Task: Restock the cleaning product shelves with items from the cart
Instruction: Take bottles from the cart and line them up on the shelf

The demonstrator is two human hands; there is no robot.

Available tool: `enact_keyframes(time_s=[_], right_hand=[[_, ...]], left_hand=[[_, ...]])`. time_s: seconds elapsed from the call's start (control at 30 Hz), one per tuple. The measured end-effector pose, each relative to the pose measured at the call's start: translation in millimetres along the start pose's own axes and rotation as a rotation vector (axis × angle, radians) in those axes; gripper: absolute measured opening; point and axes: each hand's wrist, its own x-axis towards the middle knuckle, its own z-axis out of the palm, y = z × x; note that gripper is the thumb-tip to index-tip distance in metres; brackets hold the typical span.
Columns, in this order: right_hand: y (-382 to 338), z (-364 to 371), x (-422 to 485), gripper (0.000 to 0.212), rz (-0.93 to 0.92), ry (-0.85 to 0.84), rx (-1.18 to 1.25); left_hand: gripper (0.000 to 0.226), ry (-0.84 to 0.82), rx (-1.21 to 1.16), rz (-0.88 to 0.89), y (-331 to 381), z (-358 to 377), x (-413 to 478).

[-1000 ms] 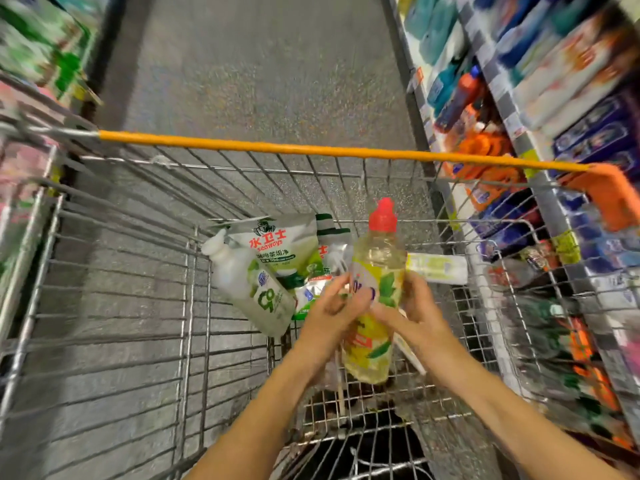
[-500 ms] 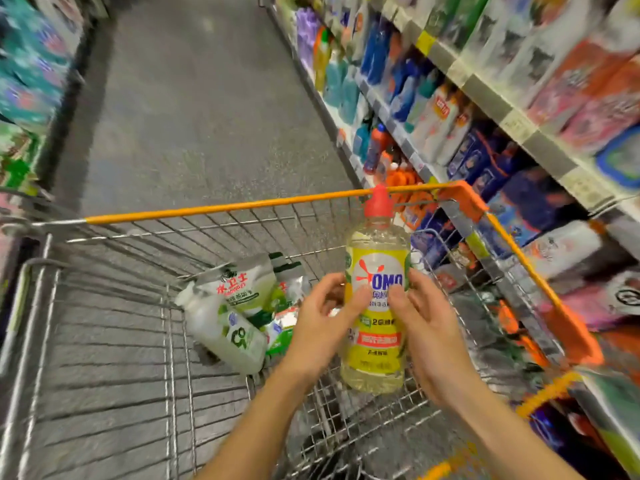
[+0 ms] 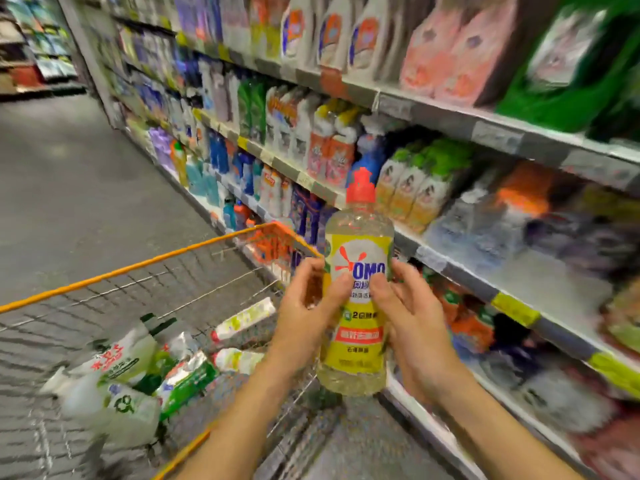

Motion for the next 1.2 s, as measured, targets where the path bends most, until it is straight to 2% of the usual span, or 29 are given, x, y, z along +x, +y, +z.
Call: enact_keyframes(time_s=[0.1,0.2,0.47,0.6,0.67,0.73,0.8,0.9,1.0,1.13,1.2], right_hand=[[-50,-47,-51,0.042,-0.074,0.103,0.014],[-99,-88,-96,0.034,-0.152,0.207,-0.011],[-193,-186,-179,0.048,-0.309,0.487,-0.082],[-222,-234,-186,0.046,-0.374,0.607,-0.13],[-232,-260,-182,0.055,-0.404,0.66,-0.153],[-241,-286,-174,0.076,-0.418,0.701,-0.16],[-253,-312,-164,0.081,-0.442,0.726,-0.172],[-272,-345,-141,0.075,-0.464,0.767,-0.183],[-294,-372,-121,0.043,-0.484,0.793,-0.16],[-321,-403,-102,0.055,-0.56,0.821,-0.212],[-329,-420,-96,0.052,-0.579,0.845,-0.254]], left_hand=[[0.05,-0.087,0.015,0.046,20,71,-29],[0.041,-0.203,-0.012,0.051,43,139,-51],[0.042,-0.583,-0.036,0.07,82,288,-77],[0.041,-0.728,-0.043,0.07,83,355,-70],[0.041,-0.784,-0.066,0.067,77,388,-63],[0.043,-0.833,-0.083,0.056,73,420,-51],[0.045,-0.885,-0.096,0.046,67,449,-35],[0.043,-0.994,-0.051,0.078,63,488,-6],[0.04,-1.047,-0.014,0.117,64,524,23],[0.057,-1.017,0.084,0.279,65,570,47],[0.056,-0.999,0.096,0.32,63,588,52]])
